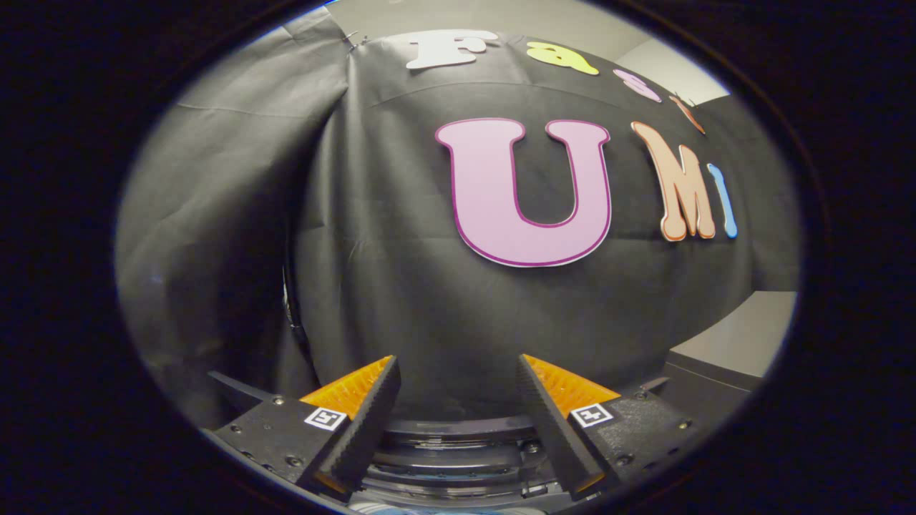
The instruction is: Put the clothes into the washing machine and then close the washing machine lid.
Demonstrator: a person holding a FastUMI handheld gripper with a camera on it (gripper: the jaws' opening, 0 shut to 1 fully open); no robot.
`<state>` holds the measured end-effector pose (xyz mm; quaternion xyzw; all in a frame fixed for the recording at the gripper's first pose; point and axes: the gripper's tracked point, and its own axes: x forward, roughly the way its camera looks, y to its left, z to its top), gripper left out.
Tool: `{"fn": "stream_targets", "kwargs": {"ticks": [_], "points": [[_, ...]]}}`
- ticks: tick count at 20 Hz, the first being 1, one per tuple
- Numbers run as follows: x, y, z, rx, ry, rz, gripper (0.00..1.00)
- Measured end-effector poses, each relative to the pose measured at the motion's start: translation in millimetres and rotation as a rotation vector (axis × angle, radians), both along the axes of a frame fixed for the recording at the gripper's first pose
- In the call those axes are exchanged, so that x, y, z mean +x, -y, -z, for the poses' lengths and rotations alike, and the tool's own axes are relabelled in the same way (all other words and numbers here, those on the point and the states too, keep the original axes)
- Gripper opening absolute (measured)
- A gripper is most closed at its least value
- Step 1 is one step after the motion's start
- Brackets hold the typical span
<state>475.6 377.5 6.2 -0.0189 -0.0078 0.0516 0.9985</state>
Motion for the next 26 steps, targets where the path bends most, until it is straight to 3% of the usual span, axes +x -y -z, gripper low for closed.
{"fn": "stream_targets", "kwargs": {"ticks": [13, 26], "points": [[-30, 3, -5, 0.008, 0.085, -0.033, 0.98], [-33, 5, -5, 0.013, 0.11, -0.047, 0.98]]}}
